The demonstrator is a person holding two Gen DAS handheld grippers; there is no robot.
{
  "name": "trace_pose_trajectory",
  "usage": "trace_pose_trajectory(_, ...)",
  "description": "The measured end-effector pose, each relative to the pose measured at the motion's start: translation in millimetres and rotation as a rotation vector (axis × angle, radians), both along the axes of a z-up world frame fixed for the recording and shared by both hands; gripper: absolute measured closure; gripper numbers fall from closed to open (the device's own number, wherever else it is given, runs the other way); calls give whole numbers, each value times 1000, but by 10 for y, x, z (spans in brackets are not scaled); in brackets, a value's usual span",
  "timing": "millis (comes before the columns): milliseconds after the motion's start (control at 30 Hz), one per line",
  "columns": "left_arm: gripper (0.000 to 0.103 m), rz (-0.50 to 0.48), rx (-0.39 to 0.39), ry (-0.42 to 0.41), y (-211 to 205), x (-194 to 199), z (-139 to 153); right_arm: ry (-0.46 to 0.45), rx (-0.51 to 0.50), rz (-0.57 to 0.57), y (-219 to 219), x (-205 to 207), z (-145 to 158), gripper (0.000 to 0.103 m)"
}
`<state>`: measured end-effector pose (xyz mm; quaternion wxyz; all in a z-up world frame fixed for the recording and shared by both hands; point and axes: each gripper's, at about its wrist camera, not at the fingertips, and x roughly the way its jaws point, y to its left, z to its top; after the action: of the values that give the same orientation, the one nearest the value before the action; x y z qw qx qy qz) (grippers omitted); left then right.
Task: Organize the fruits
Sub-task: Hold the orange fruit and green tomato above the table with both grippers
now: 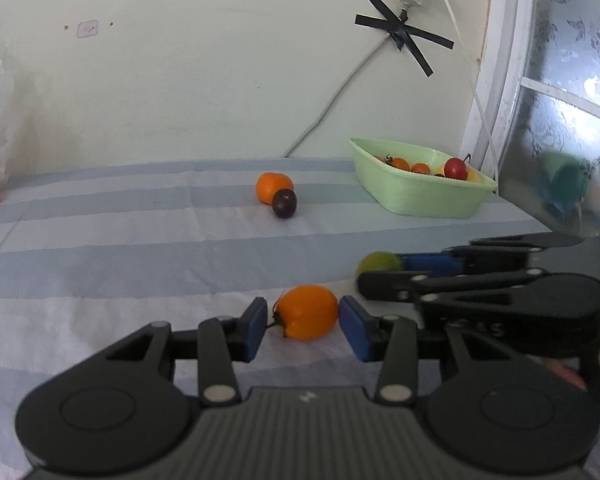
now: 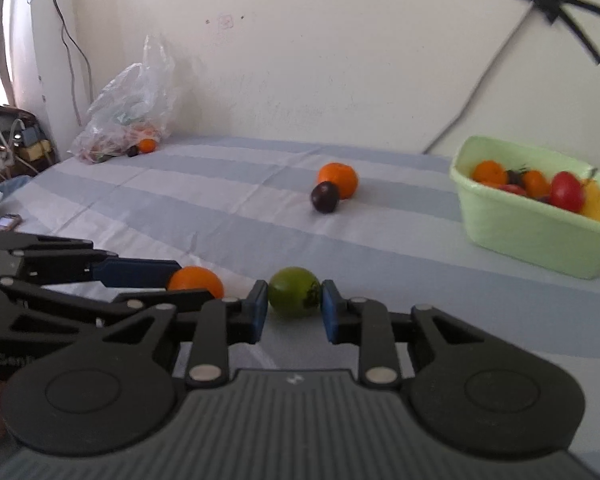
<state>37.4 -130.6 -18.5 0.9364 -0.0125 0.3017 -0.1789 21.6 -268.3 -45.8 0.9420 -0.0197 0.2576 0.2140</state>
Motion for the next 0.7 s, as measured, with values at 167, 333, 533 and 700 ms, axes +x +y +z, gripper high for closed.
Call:
trace_pose_trajectory(167, 63, -6, 0, 5, 0, 4, -1, -40, 12, -47, -158, -142, 21, 72)
trace_pose_trajectory(333, 63, -11, 13, 7, -28, 3, -5, 16, 88, -75, -295, -53, -18, 72)
trace_pose_trajectory(533, 64, -7, -15, 17, 5, 27, 0, 43, 107, -71, -303, -54, -37, 72)
trace_pose_trajectory(700, 65, -3, -30, 19, 23, 26, 0, 47, 125, -73, -337, -58, -38, 72)
